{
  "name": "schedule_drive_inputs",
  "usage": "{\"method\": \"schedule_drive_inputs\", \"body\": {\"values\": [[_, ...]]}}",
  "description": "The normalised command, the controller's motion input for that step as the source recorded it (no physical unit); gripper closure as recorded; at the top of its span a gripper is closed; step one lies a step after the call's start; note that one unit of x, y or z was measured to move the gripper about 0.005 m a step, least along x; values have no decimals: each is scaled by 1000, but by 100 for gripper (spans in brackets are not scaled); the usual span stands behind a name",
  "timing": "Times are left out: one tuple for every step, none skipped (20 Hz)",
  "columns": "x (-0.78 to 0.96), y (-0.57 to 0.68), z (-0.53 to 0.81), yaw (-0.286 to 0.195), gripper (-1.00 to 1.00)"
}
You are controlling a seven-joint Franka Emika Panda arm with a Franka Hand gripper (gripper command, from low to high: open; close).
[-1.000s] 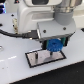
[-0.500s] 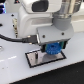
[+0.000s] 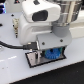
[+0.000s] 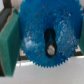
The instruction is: Insert the blue gear onto the right peg, followed by the red gear
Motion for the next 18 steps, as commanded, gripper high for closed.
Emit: {"method": "schedule_drive_inputs", "body": {"values": [[30,86,-26,0,100],[24,109,-16,0,100],[26,121,-11,0,100],[30,114,-26,0,100],[1,97,60,0,-100],[-20,98,133,0,-100],[-54,95,195,0,-100],[-90,124,330,0,-100],[-118,110,312,0,-100],[-122,101,319,0,-100],[-150,82,332,0,-100],[-193,68,345,0,-100],[-236,54,330,0,-100],[-301,51,362,0,-100],[-364,80,358,0,-100],[-419,88,335,0,-100],[-442,152,324,0,-100],[-533,236,358,0,-100]]}}
